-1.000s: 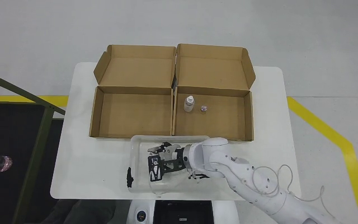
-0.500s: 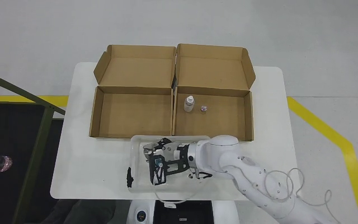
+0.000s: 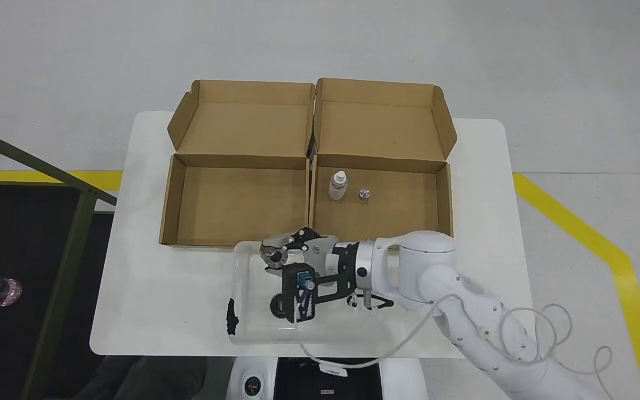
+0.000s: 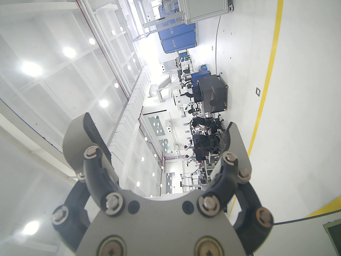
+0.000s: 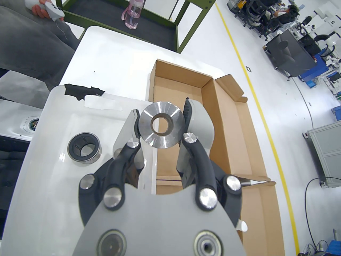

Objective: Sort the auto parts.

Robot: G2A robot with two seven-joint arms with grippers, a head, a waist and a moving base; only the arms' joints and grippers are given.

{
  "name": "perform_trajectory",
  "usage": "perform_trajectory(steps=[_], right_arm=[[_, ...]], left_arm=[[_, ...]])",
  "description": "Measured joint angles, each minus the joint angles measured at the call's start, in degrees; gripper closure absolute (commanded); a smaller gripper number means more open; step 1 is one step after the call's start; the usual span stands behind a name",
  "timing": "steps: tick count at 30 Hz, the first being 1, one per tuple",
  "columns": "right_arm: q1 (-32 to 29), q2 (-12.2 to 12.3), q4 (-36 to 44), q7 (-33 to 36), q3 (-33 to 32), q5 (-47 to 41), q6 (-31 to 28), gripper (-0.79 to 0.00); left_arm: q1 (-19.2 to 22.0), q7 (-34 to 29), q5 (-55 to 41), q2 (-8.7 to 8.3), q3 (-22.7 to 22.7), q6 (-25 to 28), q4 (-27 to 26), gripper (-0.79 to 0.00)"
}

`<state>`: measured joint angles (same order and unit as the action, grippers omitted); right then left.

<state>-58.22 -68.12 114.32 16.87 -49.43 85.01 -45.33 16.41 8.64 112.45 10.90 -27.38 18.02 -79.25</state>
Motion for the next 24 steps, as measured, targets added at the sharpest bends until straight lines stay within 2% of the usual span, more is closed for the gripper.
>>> perform_trajectory(steps=[15,24], right_arm=[[0.0,0.1,-0.7,-1.2,-2.7,-1.4,2.8,0.000],[3.0,-0.8,-4.6,-0.7,-1.4,-3.5,4.3,0.000]], left_arm=[[0.0,0.0,0.0,0.00,0.0,0.0,0.0,-0.785],[0.0,0.0,0.0,0.00,0.0,0.0,0.0,-0.785]])
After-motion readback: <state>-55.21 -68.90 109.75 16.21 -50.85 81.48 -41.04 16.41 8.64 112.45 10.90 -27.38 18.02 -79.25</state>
